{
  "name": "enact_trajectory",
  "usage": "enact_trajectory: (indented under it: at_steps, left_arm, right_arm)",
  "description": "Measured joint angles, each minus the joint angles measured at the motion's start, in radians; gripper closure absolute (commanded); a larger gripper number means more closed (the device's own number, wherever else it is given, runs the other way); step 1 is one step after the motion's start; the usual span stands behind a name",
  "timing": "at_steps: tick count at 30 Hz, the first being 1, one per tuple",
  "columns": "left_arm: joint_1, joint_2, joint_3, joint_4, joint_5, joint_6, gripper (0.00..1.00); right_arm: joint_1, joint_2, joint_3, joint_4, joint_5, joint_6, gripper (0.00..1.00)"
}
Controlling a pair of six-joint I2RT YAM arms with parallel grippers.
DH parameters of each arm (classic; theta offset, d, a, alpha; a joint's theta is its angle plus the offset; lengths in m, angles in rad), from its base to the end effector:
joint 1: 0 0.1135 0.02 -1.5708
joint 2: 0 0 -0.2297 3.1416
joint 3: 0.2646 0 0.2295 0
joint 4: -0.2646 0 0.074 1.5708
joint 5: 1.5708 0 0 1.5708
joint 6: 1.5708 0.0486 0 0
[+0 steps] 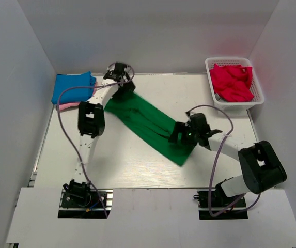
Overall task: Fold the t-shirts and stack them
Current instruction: Rotate the tshirt 90 degrees
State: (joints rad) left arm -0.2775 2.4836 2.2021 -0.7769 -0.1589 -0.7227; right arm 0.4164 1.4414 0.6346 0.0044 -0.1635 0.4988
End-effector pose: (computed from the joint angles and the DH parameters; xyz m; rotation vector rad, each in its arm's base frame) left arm 0.4743 -0.1271 0.1438 -0.6303 2.5375 -0.1457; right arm 0.2453 0.1171 0.1352 0.0198 2.4519 0.6179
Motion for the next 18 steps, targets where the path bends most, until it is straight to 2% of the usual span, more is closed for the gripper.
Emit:
enact_trajectory:
  at_steps: [2,3,6,10,13,18]
  left_arm:
    - [0.002,0.196,0.312,0.078,0.086,0.012,0.00]
    - [0.002,0.236,0.347,0.161,0.132,0.011,0.00]
    - [-0.007,0.231,0.263,0.383,0.243,-0.023,0.00]
    - [-0.033,0.343,0.356,0.550,0.347,-0.090,0.00]
    - [-0.050,0.357,0.330,0.658,0.387,-0.136,0.00]
    - [-0.071,0.372,0.330,0.711,0.398,-0.151,0.00]
  right_arm:
    - [0.135,-0.016,-0.015,-0.004,-0.035,0.003,0.10]
    - [0.208,-0.008,-0.009,-0.004,-0.060,0.000,0.10]
    - [0.430,0.056,0.052,-0.013,-0.111,-0.018,0.10]
    - [0.615,0.102,0.092,-0.002,-0.166,-0.074,0.10]
    - [0.682,0.119,0.115,-0.005,-0.159,-0.112,0.10]
    - [0.739,0.122,0.134,-0.027,-0.099,-0.137,0.10]
